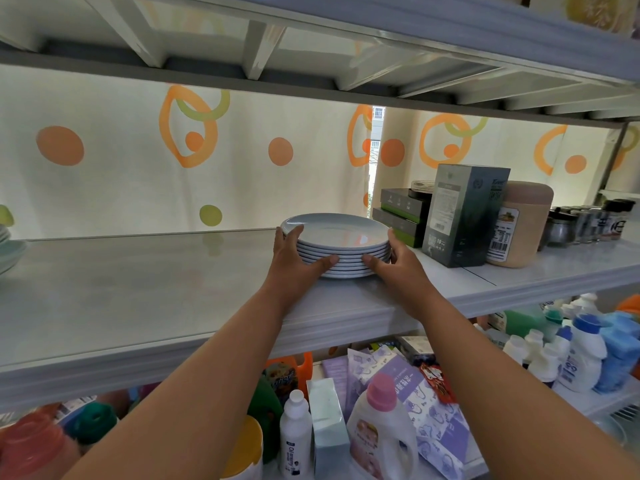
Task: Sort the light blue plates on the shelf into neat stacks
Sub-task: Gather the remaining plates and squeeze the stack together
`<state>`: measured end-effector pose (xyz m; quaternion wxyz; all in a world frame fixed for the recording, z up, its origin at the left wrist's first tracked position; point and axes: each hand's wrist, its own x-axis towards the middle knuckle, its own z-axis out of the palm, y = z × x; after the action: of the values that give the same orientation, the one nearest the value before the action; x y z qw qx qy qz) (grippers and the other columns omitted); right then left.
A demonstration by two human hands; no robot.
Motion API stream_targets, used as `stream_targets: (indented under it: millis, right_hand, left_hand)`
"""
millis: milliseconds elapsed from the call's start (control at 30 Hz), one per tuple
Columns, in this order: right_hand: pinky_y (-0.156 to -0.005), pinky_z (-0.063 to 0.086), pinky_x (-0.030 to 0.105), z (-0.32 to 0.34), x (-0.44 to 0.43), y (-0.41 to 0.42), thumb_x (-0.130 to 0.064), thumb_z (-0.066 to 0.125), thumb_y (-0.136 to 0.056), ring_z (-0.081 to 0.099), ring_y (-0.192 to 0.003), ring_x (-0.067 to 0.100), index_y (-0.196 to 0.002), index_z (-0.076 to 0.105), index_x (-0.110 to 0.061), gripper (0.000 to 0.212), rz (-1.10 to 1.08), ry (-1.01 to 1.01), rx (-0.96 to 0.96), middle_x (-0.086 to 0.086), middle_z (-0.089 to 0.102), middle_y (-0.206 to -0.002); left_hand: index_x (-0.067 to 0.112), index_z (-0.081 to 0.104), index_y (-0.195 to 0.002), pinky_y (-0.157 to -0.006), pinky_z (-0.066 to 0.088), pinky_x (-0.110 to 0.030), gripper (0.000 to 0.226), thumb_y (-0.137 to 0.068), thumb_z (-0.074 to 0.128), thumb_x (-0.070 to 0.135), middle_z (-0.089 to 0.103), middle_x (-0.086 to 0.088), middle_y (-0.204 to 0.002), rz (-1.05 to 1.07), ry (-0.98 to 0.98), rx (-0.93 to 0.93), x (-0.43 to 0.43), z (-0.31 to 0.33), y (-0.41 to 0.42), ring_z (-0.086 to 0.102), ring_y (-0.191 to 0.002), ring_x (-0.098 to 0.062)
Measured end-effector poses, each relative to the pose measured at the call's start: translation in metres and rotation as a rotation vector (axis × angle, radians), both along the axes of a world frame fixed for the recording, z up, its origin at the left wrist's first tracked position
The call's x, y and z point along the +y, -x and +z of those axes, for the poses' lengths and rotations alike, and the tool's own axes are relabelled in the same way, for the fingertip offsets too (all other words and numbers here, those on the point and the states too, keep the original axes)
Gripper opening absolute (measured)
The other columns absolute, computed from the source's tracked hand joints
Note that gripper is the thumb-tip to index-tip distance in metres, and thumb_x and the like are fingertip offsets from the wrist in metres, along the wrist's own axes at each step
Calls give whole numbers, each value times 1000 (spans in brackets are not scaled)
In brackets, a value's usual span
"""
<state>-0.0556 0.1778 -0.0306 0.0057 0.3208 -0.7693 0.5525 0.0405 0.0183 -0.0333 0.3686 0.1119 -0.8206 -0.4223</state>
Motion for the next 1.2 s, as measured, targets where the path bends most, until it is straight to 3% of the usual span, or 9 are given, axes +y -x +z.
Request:
stream_targets:
  millis: [267,433,700,867,1033,1200]
  right_hand:
    - [-117,28,42,1,0,4,-35,64,-86,24,-144,22,-151,11,-14,86,22,-38,7,6,17,-159]
    - [-117,28,39,1,-1,5,-31,74,-78,25,-143,22,-151,10,-16,98,44,-48,-18,6,18,-158]
    - [-115,24,30,0,-5,2,-25,69,-84,21,-145,22,-151,0,-15,97,8,-147,65,5,11,-160]
    - [-114,22,29,1,-6,-2,-26,65,-86,19,-145,22,-151,0,-14,93,-6,-169,108,4,7,-161]
    - [-115,18,27,3,-7,-2,-27,61,-89,13,-147,20,-151,-8,-19,93,40,-213,75,2,-4,-161]
    - [-115,23,32,1,-9,-4,-28,63,-88,21,-144,24,-152,0,-18,90,-30,-189,88,6,10,-160]
  left_hand:
    - [14,31,-141,-98,12,-12,74,-80,69,32,14,-8,-155,17,-13,12,-2,1,-1,16,-142,-17]
    - [14,35,-139,-101,15,-14,76,-75,74,28,19,-7,-151,36,-40,25,-5,0,1,20,-140,-18]
    - [18,16,-144,-109,14,-22,93,-73,76,18,-4,-7,-156,-12,-4,-64,-5,-2,1,8,-143,-18]
    - [19,19,-143,-109,22,-26,95,-70,79,20,14,-10,-149,-9,-22,-47,-7,-3,3,21,-137,-21]
    - [15,20,-143,-103,21,-20,95,-69,79,18,21,-9,-146,17,-12,-7,-8,-4,4,24,-135,-20]
    - [15,21,-143,-106,22,-24,95,-69,79,19,20,-9,-148,26,-10,-12,-7,-3,4,23,-136,-20]
